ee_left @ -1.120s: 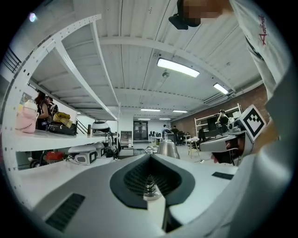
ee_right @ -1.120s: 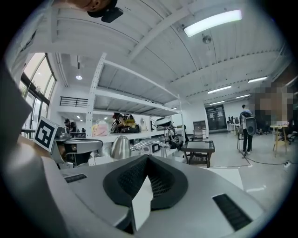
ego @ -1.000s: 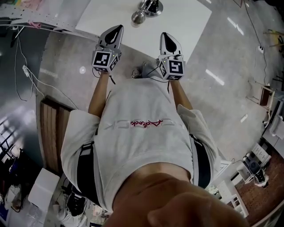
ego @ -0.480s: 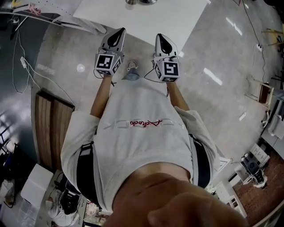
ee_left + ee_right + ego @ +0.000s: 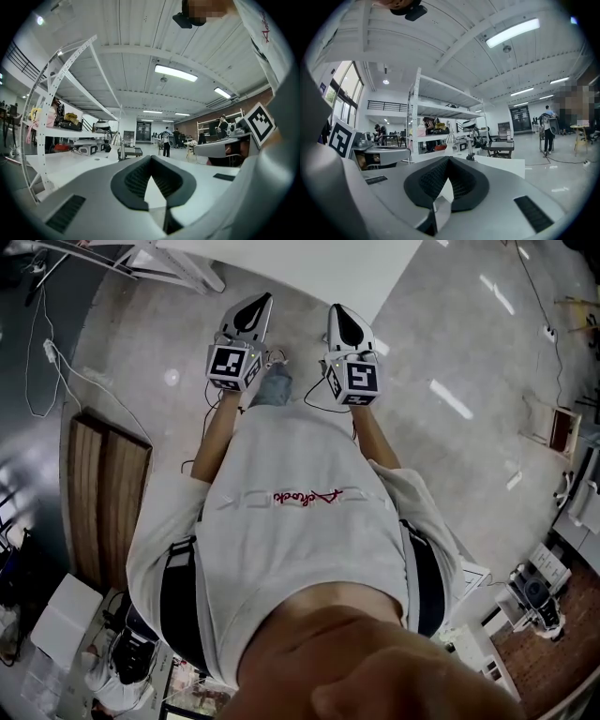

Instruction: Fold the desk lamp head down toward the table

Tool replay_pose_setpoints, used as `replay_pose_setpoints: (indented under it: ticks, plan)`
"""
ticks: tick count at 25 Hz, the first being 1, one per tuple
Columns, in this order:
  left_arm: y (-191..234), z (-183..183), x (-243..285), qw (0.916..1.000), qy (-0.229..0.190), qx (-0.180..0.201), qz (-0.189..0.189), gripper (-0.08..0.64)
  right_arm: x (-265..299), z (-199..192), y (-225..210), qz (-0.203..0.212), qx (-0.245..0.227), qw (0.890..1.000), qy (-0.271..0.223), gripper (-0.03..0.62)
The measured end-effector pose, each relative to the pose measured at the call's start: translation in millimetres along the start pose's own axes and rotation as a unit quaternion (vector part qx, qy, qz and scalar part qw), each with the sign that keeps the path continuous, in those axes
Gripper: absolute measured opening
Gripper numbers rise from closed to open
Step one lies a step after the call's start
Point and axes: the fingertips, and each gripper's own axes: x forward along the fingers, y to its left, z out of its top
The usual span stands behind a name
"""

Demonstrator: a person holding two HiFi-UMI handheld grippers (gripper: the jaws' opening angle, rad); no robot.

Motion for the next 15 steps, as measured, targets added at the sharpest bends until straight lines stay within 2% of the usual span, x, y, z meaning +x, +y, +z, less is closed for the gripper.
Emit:
replay_pose_setpoints:
  ticks: [15]
  plan:
    - [-9.5, 9.6, -17.2, 0.9998, -0.011, 0.014, 0.003, 0.028, -13.5, 5.3, 9.1, 0.005, -0.004, 1.0, -0.006, 0.021]
